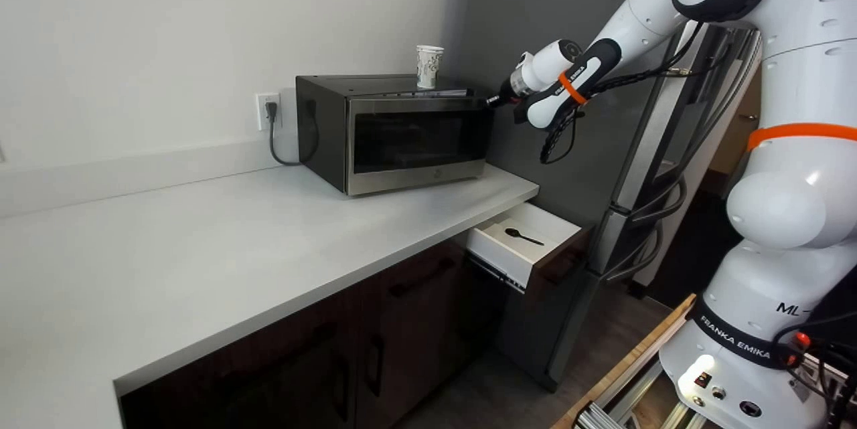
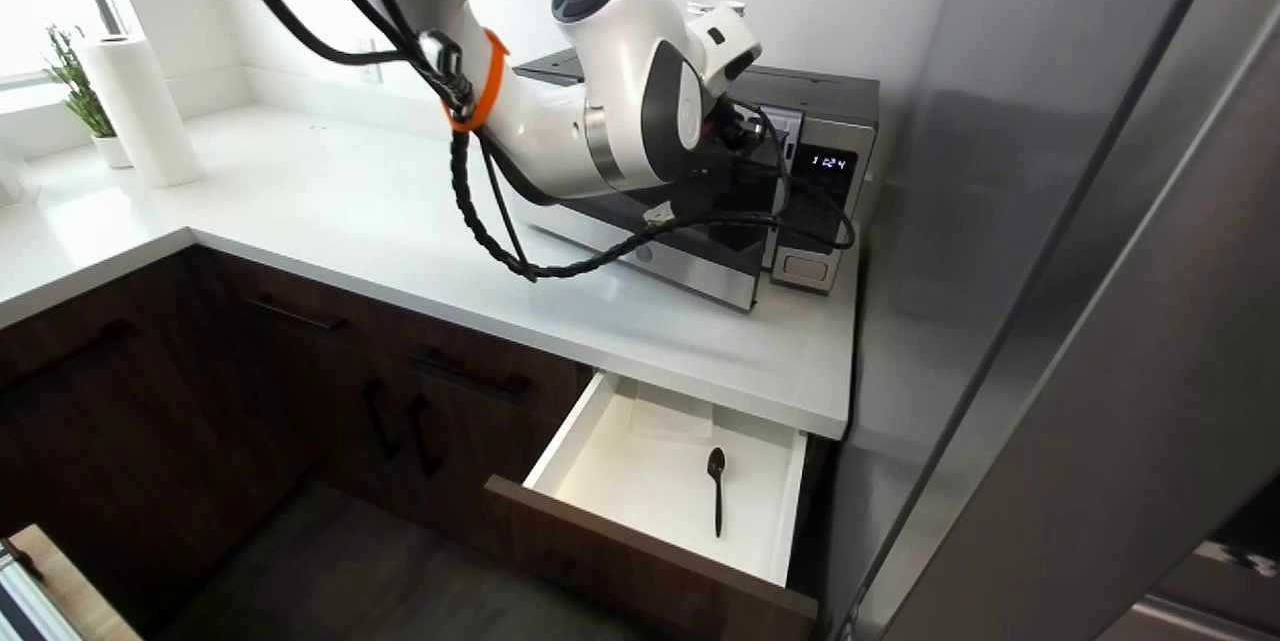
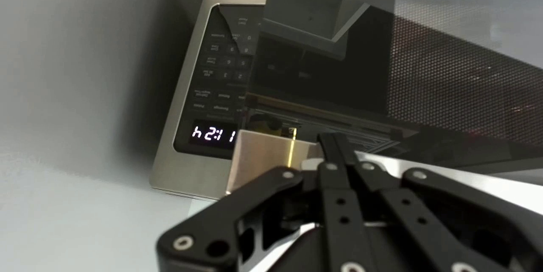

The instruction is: Close the microwave door

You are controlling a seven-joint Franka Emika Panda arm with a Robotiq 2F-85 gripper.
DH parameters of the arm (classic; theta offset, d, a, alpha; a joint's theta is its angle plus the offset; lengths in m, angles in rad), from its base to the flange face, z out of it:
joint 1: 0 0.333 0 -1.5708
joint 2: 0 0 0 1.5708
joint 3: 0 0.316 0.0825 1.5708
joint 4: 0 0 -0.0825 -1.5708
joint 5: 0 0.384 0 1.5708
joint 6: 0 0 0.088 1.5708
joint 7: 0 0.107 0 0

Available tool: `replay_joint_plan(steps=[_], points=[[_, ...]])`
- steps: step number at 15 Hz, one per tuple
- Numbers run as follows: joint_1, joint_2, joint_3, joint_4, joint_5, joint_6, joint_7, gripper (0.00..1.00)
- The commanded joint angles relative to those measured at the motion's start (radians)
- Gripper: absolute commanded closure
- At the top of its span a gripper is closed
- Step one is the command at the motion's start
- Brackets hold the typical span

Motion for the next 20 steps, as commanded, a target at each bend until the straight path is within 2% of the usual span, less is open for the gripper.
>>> replay_joint_plan(steps=[1,5,6,12,20], points=[[-0.056,0.080,0.055,0.085,-0.014,0.030,0.000,1.00],[-0.074,0.149,0.093,0.161,-0.002,0.050,0.003,1.00],[-0.053,0.096,0.066,0.108,-0.001,0.012,0.000,0.99],[-0.058,0.132,0.080,0.152,-0.001,0.017,0.001,1.00],[-0.074,0.252,0.120,0.294,-0.008,0.057,-0.010,1.00]])
